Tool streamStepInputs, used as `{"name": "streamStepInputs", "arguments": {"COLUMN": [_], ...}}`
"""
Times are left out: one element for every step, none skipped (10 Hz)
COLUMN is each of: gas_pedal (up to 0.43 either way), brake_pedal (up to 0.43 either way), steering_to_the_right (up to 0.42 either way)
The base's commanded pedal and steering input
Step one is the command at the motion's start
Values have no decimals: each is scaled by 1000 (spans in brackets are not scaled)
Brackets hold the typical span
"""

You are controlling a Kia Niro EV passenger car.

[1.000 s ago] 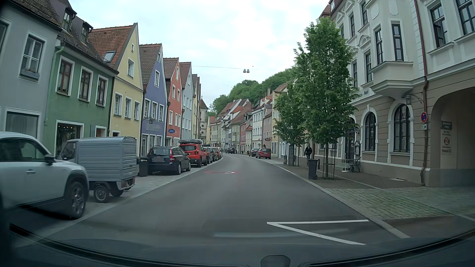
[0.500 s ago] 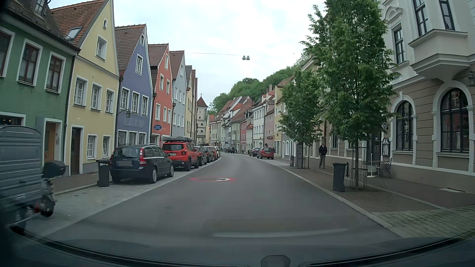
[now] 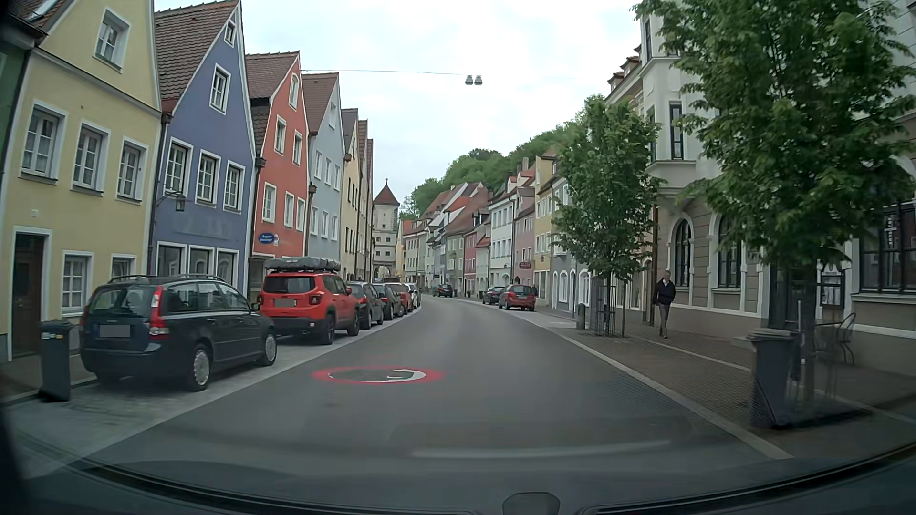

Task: Follow the waypoints while adhering to traffic rules and regulations

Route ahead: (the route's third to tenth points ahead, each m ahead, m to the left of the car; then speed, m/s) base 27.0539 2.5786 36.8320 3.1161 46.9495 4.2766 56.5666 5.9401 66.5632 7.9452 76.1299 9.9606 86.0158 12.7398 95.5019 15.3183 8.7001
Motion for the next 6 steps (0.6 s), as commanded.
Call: {"name": "streamStepInputs", "arguments": {"gas_pedal": [79, 79, 67, 67, 47, 47], "brake_pedal": [0, 0, 0, 0, 0, 0], "steering_to_the_right": [-8, -8, -8, -8, -8, -8]}}
